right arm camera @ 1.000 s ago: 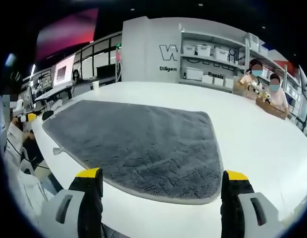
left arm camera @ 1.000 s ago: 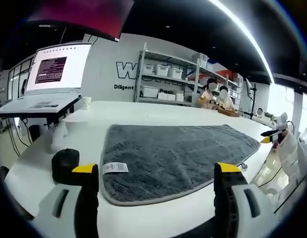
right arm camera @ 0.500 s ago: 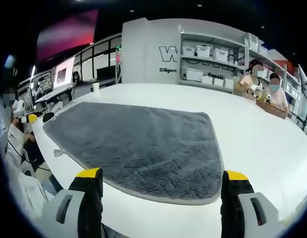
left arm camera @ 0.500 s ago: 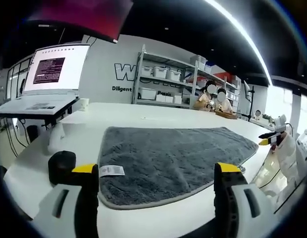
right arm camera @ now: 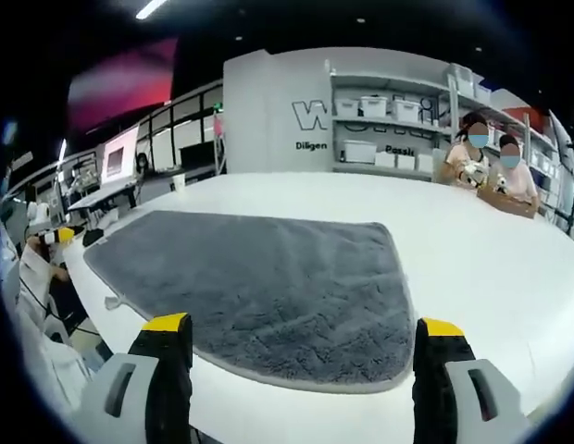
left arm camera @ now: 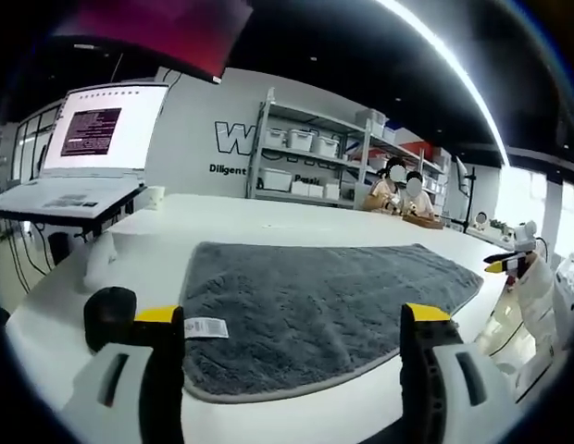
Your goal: Open the folded towel by lifting each exposed corner and separating the folded layers until the towel lies flat within the target outline without major curled edges
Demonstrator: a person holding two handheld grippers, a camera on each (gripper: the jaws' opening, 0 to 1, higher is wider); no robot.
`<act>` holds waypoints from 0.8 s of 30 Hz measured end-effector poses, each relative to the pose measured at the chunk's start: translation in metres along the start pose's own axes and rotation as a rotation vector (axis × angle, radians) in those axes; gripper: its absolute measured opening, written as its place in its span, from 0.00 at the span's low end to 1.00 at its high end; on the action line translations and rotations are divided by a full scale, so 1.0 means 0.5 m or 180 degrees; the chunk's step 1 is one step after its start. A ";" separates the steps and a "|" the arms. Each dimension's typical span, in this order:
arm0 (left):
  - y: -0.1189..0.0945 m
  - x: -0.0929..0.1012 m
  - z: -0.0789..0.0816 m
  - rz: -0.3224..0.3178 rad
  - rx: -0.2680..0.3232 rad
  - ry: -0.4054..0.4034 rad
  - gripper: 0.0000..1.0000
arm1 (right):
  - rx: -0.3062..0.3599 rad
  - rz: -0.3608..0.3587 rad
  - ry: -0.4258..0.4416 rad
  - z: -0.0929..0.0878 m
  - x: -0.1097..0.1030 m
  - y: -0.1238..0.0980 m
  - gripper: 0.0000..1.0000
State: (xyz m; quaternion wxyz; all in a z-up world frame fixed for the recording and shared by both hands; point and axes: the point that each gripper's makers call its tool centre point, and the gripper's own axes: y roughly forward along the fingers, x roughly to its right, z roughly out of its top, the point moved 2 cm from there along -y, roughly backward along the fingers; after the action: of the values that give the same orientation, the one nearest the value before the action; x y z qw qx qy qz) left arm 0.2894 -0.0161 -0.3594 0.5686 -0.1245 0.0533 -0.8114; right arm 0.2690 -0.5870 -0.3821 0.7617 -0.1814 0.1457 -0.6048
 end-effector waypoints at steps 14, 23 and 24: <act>0.036 0.045 0.089 -0.0753 -0.0174 0.0605 0.95 | -0.0084 0.0856 -0.0600 0.089 -0.066 0.025 0.99; 0.046 0.138 0.088 -0.1413 -0.0075 0.0441 0.93 | -0.0128 0.1310 -0.0889 0.106 -0.163 0.038 0.99; 0.050 0.145 0.081 -0.1412 -0.0109 0.0456 0.93 | -0.0121 0.1344 -0.0902 0.109 -0.173 0.039 0.99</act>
State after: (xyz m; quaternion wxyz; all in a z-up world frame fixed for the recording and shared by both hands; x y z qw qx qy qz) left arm 0.2994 -0.0905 -0.3157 0.3689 -0.0848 0.0786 -0.9223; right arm 0.2904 -0.4935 -0.3420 0.8803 -0.2442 0.0836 -0.3980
